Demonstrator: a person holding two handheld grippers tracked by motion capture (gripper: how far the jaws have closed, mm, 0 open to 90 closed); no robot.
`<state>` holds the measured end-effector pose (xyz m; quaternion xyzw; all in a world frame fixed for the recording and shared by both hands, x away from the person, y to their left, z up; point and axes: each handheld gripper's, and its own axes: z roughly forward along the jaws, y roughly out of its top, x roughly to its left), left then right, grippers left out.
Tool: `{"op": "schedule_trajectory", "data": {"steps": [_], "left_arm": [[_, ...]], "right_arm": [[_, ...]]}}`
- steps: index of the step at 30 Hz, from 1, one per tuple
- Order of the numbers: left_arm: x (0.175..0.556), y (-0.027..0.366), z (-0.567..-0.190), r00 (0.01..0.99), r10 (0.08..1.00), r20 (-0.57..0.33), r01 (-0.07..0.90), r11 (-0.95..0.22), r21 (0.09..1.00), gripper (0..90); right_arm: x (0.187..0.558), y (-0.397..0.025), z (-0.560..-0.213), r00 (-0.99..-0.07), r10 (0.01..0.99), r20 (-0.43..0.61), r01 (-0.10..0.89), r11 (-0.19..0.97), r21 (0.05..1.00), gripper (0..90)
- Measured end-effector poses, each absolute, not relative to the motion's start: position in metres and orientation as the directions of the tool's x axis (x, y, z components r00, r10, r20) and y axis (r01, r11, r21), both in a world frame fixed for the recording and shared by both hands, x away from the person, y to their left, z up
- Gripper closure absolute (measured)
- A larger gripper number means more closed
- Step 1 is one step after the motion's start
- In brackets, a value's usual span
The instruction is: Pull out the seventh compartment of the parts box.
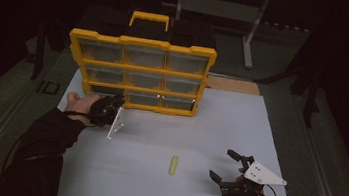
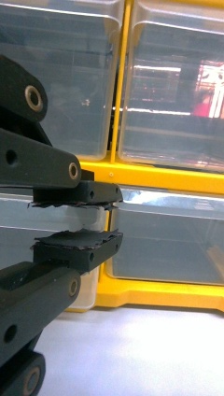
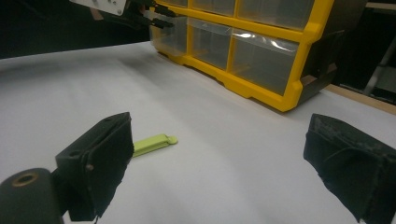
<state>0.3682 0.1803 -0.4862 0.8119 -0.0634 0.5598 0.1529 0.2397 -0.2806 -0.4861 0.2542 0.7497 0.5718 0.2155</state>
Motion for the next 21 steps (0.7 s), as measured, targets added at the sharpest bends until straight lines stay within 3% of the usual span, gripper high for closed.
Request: {"op": "schedule_trajectory", "data": {"steps": [21], "left_arm": [[0.339, 0.183, -0.487, 0.363, 0.052, 0.930, -0.302, -0.938, 0.170, 76.4]], "right_arm": [[0.240, -0.281, -0.485, -0.776, 0.630, -0.033, 0.133, 0.213, 0.968, 8.3]]}}
